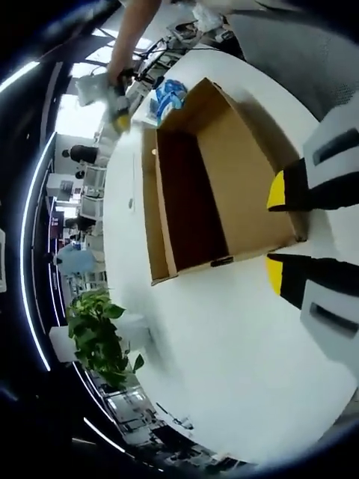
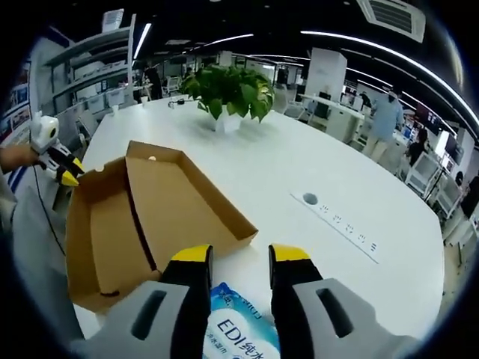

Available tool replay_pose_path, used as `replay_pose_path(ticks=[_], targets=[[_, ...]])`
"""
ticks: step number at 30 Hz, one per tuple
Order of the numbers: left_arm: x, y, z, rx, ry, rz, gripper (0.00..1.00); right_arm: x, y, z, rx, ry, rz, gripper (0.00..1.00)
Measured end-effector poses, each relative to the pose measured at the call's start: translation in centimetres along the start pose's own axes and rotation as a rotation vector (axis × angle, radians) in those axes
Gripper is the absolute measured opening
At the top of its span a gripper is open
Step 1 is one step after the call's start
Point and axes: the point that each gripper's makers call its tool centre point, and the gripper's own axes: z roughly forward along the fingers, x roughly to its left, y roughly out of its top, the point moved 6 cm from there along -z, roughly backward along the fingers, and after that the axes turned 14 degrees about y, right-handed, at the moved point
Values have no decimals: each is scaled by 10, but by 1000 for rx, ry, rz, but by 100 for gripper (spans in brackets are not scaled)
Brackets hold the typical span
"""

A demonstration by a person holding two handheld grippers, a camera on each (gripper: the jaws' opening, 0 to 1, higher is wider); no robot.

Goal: Operate the shoe box by opening the lid, removing the specified soft item, and placing it in the target area until the item is outside and the box remains undamaged.

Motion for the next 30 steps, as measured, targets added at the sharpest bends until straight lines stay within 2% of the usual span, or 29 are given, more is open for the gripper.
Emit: replay_pose_path(ticks=[7, 9, 10, 12, 20, 30], targets=[[8, -3, 2, 31, 37, -66, 12, -2, -1, 16, 35, 14, 41, 26], [9, -4, 2, 45, 42, -94, 6, -4, -2, 21, 41, 20, 60, 26], [7, -5, 2, 53, 28, -116, 6, -4, -3, 22, 44, 21, 67, 26], [8, -6, 3, 73, 41, -150, 5, -6, -3, 26, 51, 15, 83, 26], [8, -6, 2, 93, 41, -175, 4, -14, -8, 42, 70, 11, 162, 25], [8, -6, 2, 107, 45, -164, 4, -20, -13, 62, 98, 5, 243, 23]])
